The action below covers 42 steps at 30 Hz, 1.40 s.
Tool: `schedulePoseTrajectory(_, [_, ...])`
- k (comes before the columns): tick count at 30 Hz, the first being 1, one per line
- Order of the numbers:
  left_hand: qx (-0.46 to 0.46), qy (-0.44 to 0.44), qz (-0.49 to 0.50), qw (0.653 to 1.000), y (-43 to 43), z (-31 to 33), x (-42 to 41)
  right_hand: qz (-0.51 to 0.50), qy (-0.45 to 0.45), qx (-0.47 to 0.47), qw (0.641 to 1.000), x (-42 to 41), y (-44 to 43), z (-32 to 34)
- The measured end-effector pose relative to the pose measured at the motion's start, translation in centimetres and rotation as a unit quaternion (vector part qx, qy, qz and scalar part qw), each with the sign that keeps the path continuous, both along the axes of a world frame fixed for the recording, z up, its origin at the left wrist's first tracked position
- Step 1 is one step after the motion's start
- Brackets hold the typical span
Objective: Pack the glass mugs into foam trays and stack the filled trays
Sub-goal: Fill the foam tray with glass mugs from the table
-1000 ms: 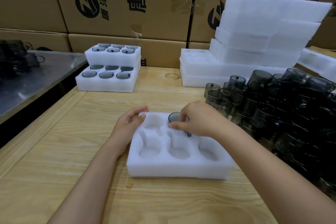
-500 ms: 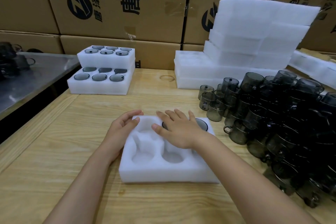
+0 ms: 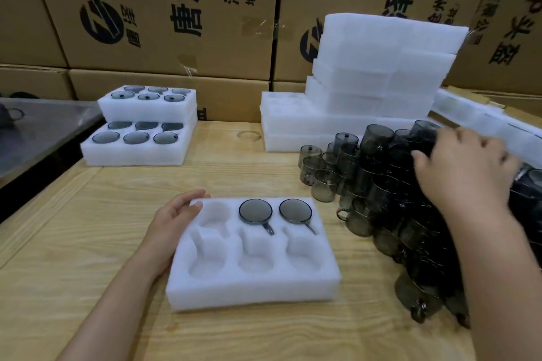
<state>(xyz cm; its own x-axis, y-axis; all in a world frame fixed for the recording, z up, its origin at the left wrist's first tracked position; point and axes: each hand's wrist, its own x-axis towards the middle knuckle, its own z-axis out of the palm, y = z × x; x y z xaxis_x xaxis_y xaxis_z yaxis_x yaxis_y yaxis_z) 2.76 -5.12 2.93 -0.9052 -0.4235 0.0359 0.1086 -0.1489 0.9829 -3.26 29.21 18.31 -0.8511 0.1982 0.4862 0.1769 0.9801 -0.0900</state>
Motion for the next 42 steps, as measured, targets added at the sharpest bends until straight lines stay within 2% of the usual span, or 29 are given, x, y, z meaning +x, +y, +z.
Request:
schedulePoseTrajectory(3, [0.007, -0.001, 0.000, 1.000, 0.1, 0.1, 0.0, -0.061, -0.134, 0.016, 0.989, -1.5, 1.7, 0.1])
schedulePoseTrajectory(7, [0.009, -0.001, -0.001, 1.000, 0.0, 0.0, 0.0, -0.061, -0.184, 0.005, 0.981, -3.1, 2.4, -0.7])
schedulePoseTrajectory(17, [0.007, -0.005, -0.002, 1.000, -0.3, -0.1, -0.1, -0.059, -0.170, 0.020, 0.983, -5.3, 2.9, -1.5])
schedulePoseTrajectory(24, [0.016, -0.007, -0.010, 1.000, -0.5, -0.3, 0.0, -0.062, -0.101, 0.008, 0.993, -5.5, 2.9, -1.8])
schedulePoseTrajectory(26, [0.012, -0.006, -0.010, 1.000, -0.5, -0.3, -0.1, -0.030, -0.066, 0.005, 0.997, -4.9, 2.7, -1.4])
schedulePoseTrajectory(28, [0.012, -0.001, -0.009, 1.000, -0.4, -0.3, -0.1, 0.049, -0.009, -0.031, 0.998, -3.9, 1.9, -0.6])
schedulePoseTrajectory(30, [0.009, 0.000, -0.010, 1.000, -0.4, -0.3, 0.0, 0.158, 0.058, -0.113, 0.979, -2.1, -0.2, -0.1])
schedulePoseTrajectory(32, [0.002, -0.002, -0.012, 1.000, -0.3, -0.3, 0.0, 0.255, 0.067, -0.167, 0.950, -0.4, -3.5, -0.5])
schedulePoseTrajectory(36, [-0.009, -0.004, -0.008, 1.000, -0.2, 0.0, 0.1, 0.442, -0.068, -0.230, 0.864, 1.7, -11.1, -3.8])
schedulePoseTrajectory(39, [-0.021, -0.001, -0.009, 1.000, -0.3, -0.1, 0.1, 0.488, -0.131, -0.272, 0.819, 2.3, -15.3, -6.2])
schedulePoseTrajectory(42, [-0.047, 0.002, -0.020, 0.999, -0.3, -0.1, 0.1, 0.496, -0.162, -0.292, 0.801, 2.2, -17.8, -7.2])
